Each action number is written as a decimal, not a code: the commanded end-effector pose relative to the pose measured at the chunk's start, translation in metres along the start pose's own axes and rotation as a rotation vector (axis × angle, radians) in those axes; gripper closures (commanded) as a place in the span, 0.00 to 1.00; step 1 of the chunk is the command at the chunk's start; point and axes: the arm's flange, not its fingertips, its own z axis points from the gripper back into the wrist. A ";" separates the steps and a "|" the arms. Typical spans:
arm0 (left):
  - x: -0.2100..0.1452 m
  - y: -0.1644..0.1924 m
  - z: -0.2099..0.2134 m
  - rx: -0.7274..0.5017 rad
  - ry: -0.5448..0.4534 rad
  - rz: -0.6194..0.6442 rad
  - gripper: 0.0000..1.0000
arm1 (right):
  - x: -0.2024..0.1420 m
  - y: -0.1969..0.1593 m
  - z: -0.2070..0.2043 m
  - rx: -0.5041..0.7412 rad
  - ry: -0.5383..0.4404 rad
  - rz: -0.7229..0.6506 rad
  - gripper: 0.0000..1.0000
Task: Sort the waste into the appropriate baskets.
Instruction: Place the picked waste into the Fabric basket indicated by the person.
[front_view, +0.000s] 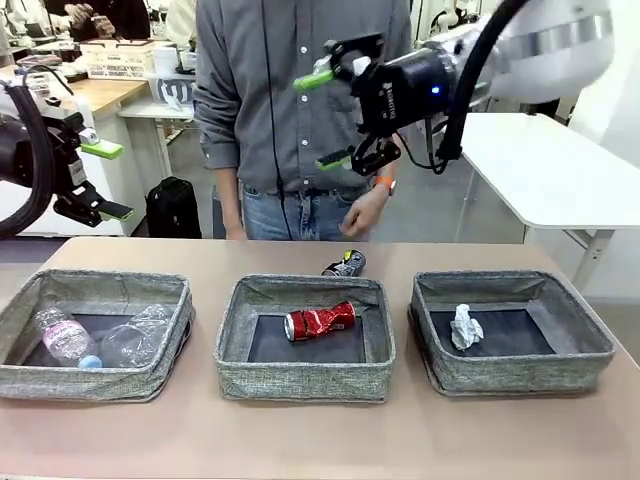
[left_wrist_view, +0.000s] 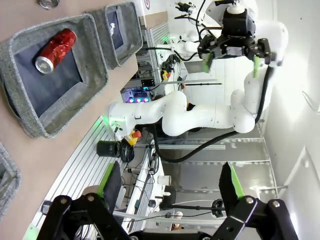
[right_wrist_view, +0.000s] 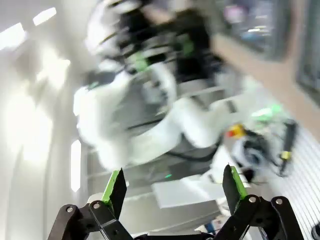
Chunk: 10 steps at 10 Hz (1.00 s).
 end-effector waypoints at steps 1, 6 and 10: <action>-0.001 -0.002 0.000 0.005 0.004 0.003 0.00 | -0.015 -0.063 0.001 0.417 0.137 0.149 0.00; -0.001 -0.002 0.000 0.005 0.004 0.003 0.00 | -0.097 -0.092 0.059 0.111 -0.152 0.005 0.00; -0.001 -0.002 0.000 0.005 0.004 0.003 0.00 | -0.106 -0.091 0.085 0.064 -0.261 0.011 0.00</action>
